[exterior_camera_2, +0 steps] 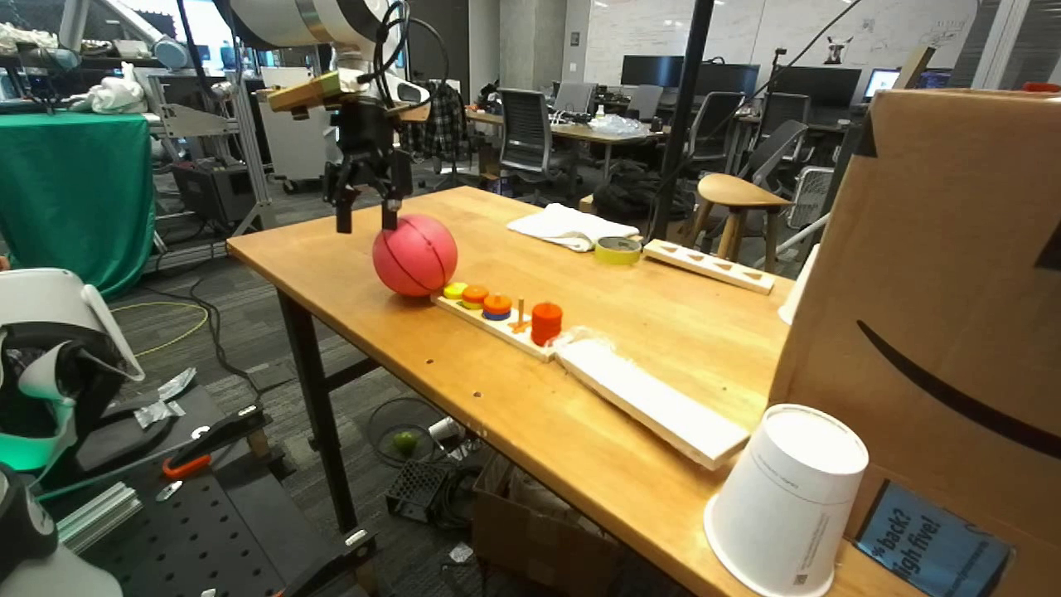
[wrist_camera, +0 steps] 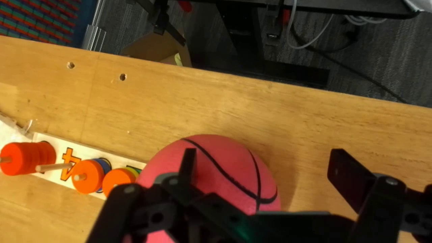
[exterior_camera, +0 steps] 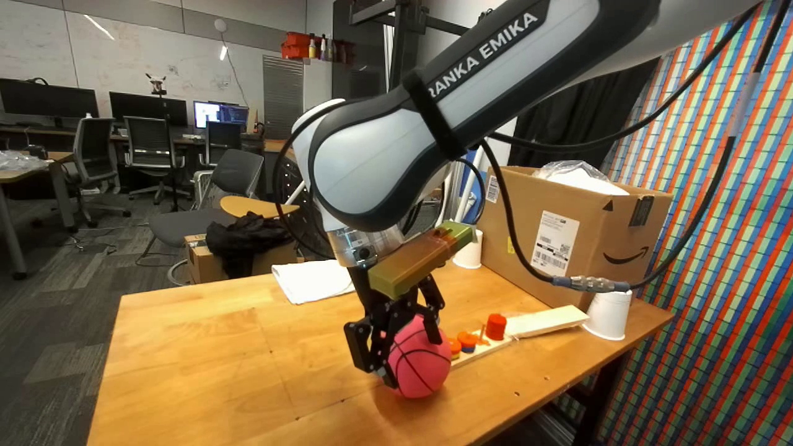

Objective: Push the ball toy forward.

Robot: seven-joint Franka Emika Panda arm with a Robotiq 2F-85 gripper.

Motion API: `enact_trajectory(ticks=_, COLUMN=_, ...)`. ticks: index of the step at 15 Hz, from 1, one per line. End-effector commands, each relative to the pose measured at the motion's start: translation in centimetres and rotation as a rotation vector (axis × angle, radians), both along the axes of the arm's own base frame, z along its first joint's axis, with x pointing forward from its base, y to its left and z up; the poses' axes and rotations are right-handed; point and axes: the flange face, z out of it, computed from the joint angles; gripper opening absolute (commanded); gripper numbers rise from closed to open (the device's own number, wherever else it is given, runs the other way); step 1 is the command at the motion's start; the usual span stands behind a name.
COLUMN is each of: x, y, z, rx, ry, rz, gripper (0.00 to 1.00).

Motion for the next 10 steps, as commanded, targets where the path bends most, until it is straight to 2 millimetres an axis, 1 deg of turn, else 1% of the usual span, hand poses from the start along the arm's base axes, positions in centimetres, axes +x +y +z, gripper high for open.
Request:
enact_trajectory(ticks=1, x=2.2, y=0.4, z=0.6, rx=0.021, ry=-0.01, rz=-0.017, gripper=1.0)
enact_trajectory(ticks=5, x=4.7, y=0.0, z=1.6, rx=0.059, ry=-0.038, rz=-0.047, gripper=1.0)
enact_trajectory(ticks=10, x=8.3, y=0.6, z=2.9, rx=0.132, ry=-0.064, rz=-0.09, gripper=1.0)
